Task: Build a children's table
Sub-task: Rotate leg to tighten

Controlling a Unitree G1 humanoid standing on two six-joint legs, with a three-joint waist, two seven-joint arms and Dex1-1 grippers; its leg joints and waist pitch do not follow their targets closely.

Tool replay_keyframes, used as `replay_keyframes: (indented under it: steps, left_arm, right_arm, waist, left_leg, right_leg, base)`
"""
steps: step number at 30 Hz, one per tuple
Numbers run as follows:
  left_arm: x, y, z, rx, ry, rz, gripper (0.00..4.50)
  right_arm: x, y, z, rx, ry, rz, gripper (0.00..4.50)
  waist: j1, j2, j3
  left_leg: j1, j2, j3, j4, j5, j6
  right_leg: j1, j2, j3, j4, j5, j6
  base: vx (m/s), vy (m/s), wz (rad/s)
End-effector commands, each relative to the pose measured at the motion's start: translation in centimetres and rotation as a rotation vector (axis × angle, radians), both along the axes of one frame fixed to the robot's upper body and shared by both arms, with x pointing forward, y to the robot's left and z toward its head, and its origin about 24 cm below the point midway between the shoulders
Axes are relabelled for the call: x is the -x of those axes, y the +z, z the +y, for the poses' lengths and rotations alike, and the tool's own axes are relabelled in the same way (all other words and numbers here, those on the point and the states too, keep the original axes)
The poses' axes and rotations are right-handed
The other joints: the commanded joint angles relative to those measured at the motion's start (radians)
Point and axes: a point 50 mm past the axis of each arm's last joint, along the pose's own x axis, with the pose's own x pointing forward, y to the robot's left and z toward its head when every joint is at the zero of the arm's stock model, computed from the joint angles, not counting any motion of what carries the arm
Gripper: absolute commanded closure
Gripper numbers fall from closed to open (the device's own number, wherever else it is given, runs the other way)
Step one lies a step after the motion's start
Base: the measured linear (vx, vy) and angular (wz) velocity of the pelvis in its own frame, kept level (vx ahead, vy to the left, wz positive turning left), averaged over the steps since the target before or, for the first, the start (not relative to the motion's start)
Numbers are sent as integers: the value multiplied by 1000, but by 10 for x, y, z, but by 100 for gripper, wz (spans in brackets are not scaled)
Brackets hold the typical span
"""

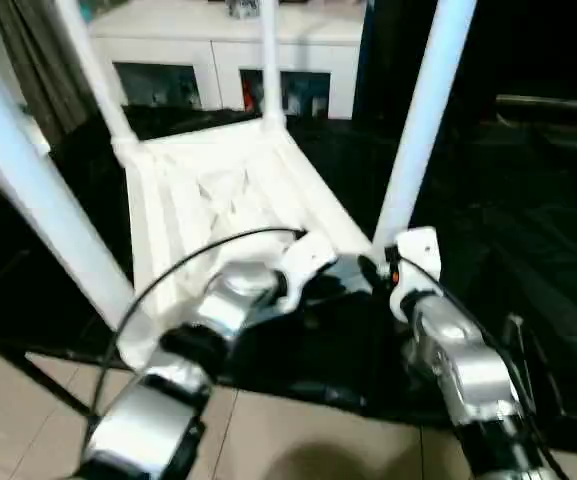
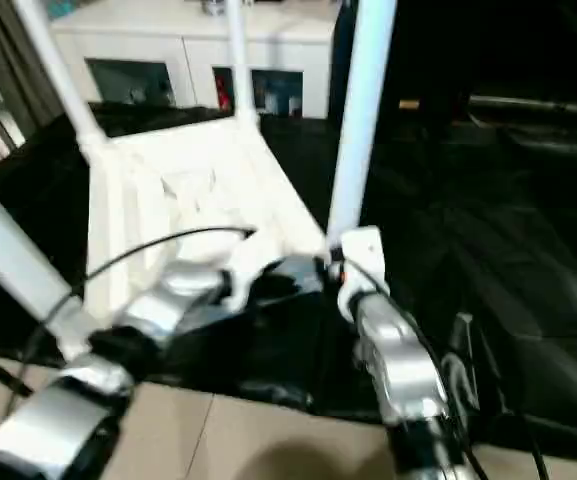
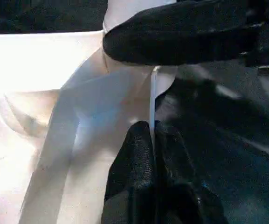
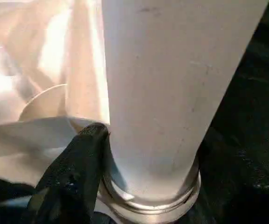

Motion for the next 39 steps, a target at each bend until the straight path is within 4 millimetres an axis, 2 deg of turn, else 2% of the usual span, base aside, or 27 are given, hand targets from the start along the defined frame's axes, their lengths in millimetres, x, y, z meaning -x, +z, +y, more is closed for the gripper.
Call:
replay_keyframes:
  steps: [1,3,5,6,9,10,12,14,16,17,21,23,24,25,26,29,31,35,39]
  left_arm:
    - [4,6,-23,66,-30,-13,450]
    - [3,6,-21,62,-30,-22,450]
    - [3,6,-20,59,-29,-26,450]
    - [3,6,-17,59,-32,-26,450]
    - [2,5,-7,67,-61,-25,450]
    - [3,5,0,72,-81,-25,450]
    - [4,5,13,78,-120,-23,450]
    - [5,4,22,80,-145,-15,450]
    - [7,4,33,92,-186,5,450]
    - [8,4,36,101,-197,12,450]
    - [12,6,49,129,-264,50,450]
    - [19,6,66,126,-346,123,450]
    - [20,6,68,125,-348,129,450]
    - [20,6,71,125,-349,134,450]
    - [20,6,72,125,-349,136,450]
    - [19,6,77,117,-340,130,450]
    - [19,7,78,118,-338,129,450]
    - [20,8,79,119,-340,129,450]
    - [20,10,79,121,-344,131,450]
  right_arm:
    - [3,-5,33,-80,114,23,191]
    - [3,-1,36,-97,127,-1,191]
    - [2,1,36,-106,125,-11,135]
    - [2,3,35,-120,130,-22,121]
    - [3,9,32,-113,199,-49,93]
    - [4,11,29,-106,238,-49,85]
    - [9,14,22,-77,328,-40,77]
    - [14,15,15,-38,406,-20,77]
    - [20,17,4,12,488,-1,77]
    - [22,17,2,16,511,6,77]
    - [28,20,-8,35,591,23,77]
    - [35,22,-14,8,672,54,77]
    - [37,22,-14,8,692,61,77]
    - [39,22,-14,7,711,71,77]
    - [40,21,-14,5,722,78,103]
    - [42,18,-14,11,746,97,103]
    - [43,18,-14,5,751,100,133]
    - [44,15,-12,8,770,115,165]
    - [44,14,-12,9,781,121,182]
  waist:
    - [-2,-17,-47]
    - [1,-15,-50]
    - [0,-14,-48]
    - [0,-18,-48]
    - [1,-18,-46]
    - [0,-18,-45]
    - [2,-24,-45]
    - [3,-23,-46]
    - [5,-24,-45]
    - [7,-25,-45]
    - [9,-24,-47]
    - [11,-29,-49]
    - [11,-27,-48]
    - [13,-24,-48]
    - [14,-23,-48]
    - [15,-26,-47]
    - [16,-29,-47]
    - [17,-30,-46]
    - [17,-30,-47]
  left_leg:
    - [-9,23,-12,-68,-209,58]
    - [-8,25,-11,-66,-185,73]
    - [-8,26,-11,-67,-189,77]
    - [-8,26,-10,-67,-196,77]
    - [-6,25,-11,-69,-224,78]
    - [-9,26,-12,-70,-220,79]
    - [-12,27,-14,-70,-209,87]
    - [-11,29,-10,-67,-186,104]
    - [-8,31,-8,-66,-187,102]
    - [-10,32,-10,-68,-185,98]
    - [-9,35,-9,-66,-183,101]
    - [-11,37,-8,-64,-153,114]
    - [-12,38,-8,-64,-147,117]
    - [-7,39,-6,-62,-152,118]
    - [-7,39,-6,-62,-150,117]
    - [-9,39,-7,-63,-151,107]
    - [-8,37,-6,-63,-156,100]
    - [-9,39,-7,-64,-157,95]
    - [-8,38,-6,-63,-143,95]
  right_leg:
    - [46,-45,33,-81,-323,-158]
    - [48,-47,34,-77,-282,-177]
    - [48,-47,33,-78,-285,-183]
    - [48,-46,33,-79,-295,-182]
    - [46,-49,33,-86,-361,-166]
    - [48,-49,33,-85,-359,-163]
    - [55,-48,33,-82,-346,-159]
    - [51,-49,36,-78,-315,-168]
    - [47,-49,37,-79,-318,-177]
    - [51,-50,36,-76,-323,-180]
    - [49,-53,38,-72,-303,-191]
    - [50,-53,39,-64,-251,-213]
    - [50,-52,39,-62,-239,-218]
    - [46,-51,39,-61,-232,-226]
    - [46,-51,38,-61,-227,-228]
    - [48,-52,38,-58,-218,-233]
    - [49,-54,39,-60,-234,-228]
    - [49,-54,39,-61,-259,-217]
    - [48,-52,39,-58,-233,-222]
  base:
    - [0,0,0]
    - [0,0,0]
    - [0,0,0]
    - [0,0,0]
    - [0,0,0]
    - [0,0,0]
    - [0,0,0]
    - [0,0,0]
    - [0,0,0]
    - [0,0,0]
    - [0,0,0]
    - [0,0,0]
    - [0,0,0]
    - [0,0,0]
    - [0,0,0]
    - [0,0,0]
    - [0,0,0]
    - [0,0,0]
    - [0,0,0]
